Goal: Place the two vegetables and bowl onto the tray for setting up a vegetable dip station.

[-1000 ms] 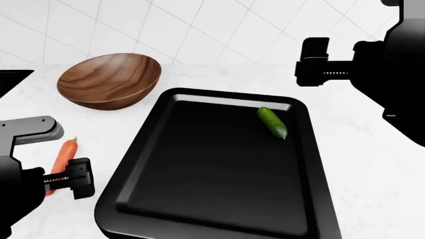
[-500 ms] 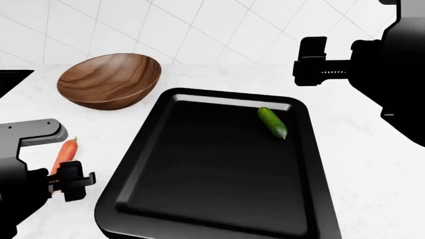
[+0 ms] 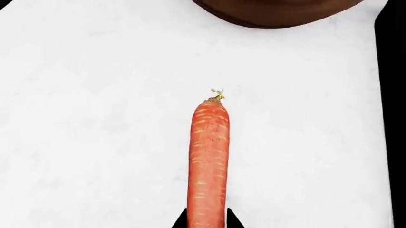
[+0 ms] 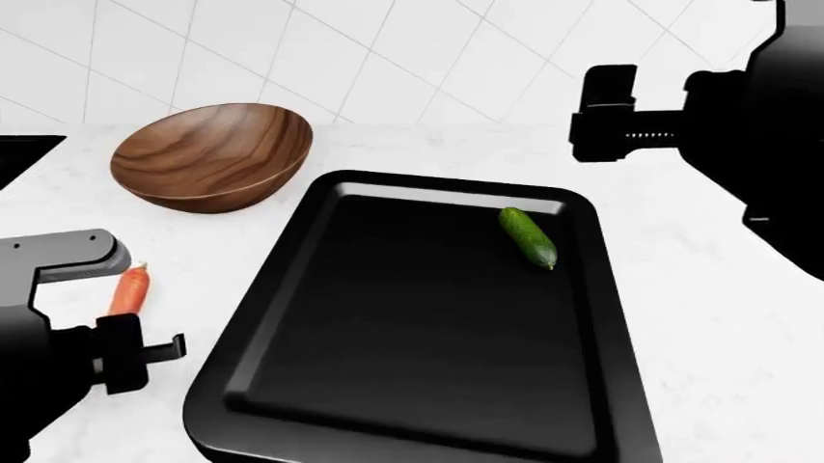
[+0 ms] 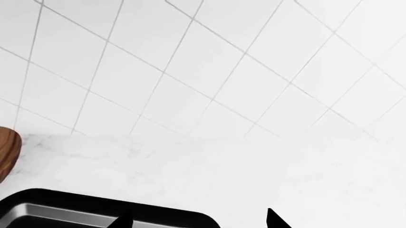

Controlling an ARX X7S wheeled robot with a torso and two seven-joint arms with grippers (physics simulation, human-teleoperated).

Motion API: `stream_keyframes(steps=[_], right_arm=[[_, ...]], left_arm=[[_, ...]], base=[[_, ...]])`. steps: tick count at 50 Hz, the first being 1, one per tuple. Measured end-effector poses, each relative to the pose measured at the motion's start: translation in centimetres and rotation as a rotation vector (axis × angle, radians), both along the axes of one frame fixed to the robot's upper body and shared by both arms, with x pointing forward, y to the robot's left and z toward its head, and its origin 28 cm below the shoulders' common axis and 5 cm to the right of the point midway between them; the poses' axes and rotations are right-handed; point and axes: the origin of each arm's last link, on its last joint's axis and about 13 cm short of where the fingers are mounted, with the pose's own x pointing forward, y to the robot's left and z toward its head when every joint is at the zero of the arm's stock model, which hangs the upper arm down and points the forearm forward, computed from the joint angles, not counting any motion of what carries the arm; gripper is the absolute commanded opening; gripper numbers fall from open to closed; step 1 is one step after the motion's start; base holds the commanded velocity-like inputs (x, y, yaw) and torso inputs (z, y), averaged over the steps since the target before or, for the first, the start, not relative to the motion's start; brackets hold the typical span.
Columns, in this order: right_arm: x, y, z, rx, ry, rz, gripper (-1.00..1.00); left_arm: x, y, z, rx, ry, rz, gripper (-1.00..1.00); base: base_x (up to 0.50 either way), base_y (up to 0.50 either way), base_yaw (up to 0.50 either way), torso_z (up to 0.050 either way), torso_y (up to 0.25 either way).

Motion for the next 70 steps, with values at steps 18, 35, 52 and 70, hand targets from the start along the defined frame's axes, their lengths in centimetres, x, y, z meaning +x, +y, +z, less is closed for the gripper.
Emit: stream_keyframes(steps=[18, 35, 52, 70], right_arm=[[-0.1, -0.1, 0.1, -0.003, -0.004, -0.007, 1.00], [0.0, -0.2, 0.1, -0.001, -0.004, -0.012, 1.00], [0.0, -0.5, 0.1, 0.006, -0.004, -0.019, 1.00], [0.0, -0.7, 0.2, 0.012, -0.009, -0.026, 1.00]], left_arm=[[-0.8, 0.3, 2.9, 0.021, -0.103, 0.042, -1.00], [-2.2, -1.0, 8.5, 0.042, -0.262, -0.016, -1.00], [-2.8, -2.9, 13.3, 0.055, -0.429, -0.267, -1.00], [-0.3, -7.0, 14.0, 0.057, -0.453, -0.807, -1.00]], base=[[0.00, 0.00, 0.00, 0.000, 0.000], [0.00, 0.00, 0.00, 0.000, 0.000], [0.00, 0.00, 0.00, 0.000, 0.000], [0.00, 0.00, 0.00, 0.000, 0.000]])
